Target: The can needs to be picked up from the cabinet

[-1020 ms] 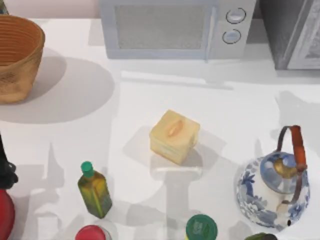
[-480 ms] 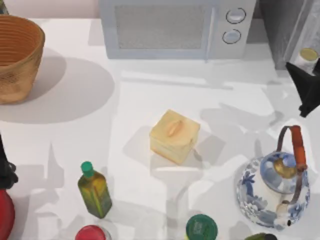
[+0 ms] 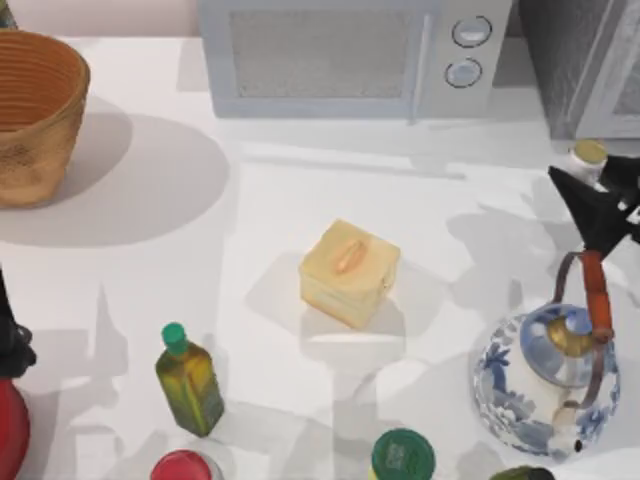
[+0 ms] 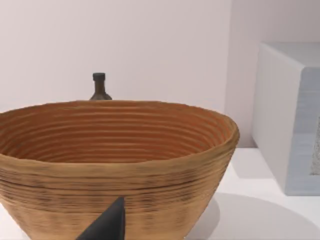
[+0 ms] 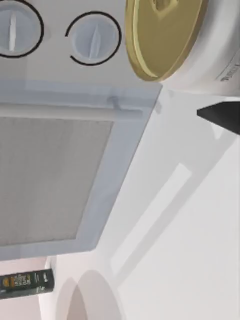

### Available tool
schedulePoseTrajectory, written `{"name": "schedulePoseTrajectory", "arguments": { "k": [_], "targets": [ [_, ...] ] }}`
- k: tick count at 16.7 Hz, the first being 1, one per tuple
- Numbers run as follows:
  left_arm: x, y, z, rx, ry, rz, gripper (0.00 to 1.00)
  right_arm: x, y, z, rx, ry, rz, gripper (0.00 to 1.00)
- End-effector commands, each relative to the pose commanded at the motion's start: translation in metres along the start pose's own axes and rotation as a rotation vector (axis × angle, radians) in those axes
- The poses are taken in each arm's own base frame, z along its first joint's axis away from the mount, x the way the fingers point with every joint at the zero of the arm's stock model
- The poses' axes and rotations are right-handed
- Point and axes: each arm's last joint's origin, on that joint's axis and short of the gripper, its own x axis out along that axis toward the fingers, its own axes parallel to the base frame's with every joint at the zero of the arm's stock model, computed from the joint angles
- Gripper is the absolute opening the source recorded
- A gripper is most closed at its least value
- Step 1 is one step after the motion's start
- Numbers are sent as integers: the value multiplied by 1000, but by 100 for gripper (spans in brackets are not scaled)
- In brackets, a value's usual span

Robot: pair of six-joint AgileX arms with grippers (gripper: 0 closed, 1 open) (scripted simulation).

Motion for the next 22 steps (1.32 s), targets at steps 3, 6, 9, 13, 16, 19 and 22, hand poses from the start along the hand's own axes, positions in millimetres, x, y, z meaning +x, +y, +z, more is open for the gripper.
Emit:
{"name": "schedulePoseTrajectory", "arguments": {
  "k": [3, 6, 9, 13, 16, 19, 22],
  "targets": [
    [0, 0, 0, 0, 0, 0, 100, 0, 0, 0, 0, 0, 0, 0],
    [0, 0, 0, 0, 0, 0, 100, 5, 1, -2, 9, 4, -1, 0],
    [0, 0, 0, 0, 0, 0, 100, 21, 0, -6, 1, 0, -1, 0],
    [0, 0, 0, 0, 0, 0, 100, 24, 0, -6, 0, 0, 0, 0],
    [0, 0, 0, 0, 0, 0, 100, 24, 0, -6, 0, 0, 0, 23],
    [0, 0, 0, 0, 0, 0, 100, 24, 0, -6, 0, 0, 0, 45],
    [0, 0, 0, 0, 0, 0, 100, 24, 0, -6, 0, 0, 0, 68]
  ]
}}
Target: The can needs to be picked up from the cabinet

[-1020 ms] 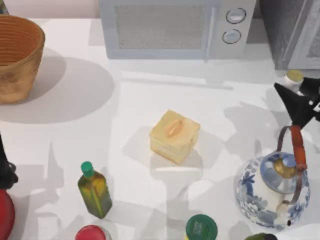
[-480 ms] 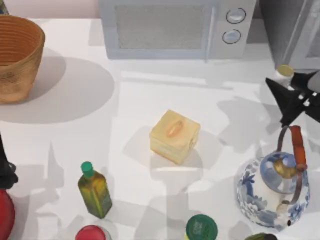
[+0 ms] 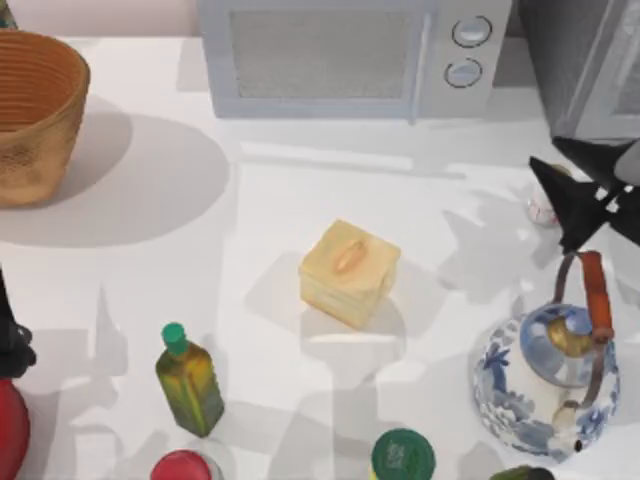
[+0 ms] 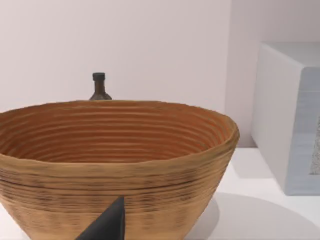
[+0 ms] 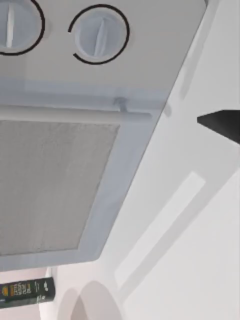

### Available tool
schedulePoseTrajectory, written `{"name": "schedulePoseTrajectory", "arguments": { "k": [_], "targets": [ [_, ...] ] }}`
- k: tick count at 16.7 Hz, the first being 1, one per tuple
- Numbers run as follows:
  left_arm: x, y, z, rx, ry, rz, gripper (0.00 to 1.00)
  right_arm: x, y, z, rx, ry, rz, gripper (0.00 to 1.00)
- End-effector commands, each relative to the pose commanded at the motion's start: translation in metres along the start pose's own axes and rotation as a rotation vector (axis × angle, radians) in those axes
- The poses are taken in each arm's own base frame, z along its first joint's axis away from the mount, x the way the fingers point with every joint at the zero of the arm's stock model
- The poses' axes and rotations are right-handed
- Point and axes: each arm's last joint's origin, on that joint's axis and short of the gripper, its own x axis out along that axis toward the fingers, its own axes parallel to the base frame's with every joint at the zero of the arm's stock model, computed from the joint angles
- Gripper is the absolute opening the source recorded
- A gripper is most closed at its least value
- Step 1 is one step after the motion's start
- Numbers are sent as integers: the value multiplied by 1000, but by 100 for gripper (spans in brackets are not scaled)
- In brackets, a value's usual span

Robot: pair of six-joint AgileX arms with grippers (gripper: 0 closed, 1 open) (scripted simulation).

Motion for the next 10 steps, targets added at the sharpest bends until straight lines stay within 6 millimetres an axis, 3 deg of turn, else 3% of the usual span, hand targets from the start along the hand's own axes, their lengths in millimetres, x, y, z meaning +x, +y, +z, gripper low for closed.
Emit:
{"name": "schedulePoseTrajectory", "arguments": {
  "k": [4, 10],
  "targets": [
    [0, 0, 0, 0, 0, 0, 100, 0, 0, 0, 0, 0, 0, 98],
    [0, 0, 0, 0, 0, 0, 100, 0, 0, 0, 0, 0, 0, 100]
  ]
}}
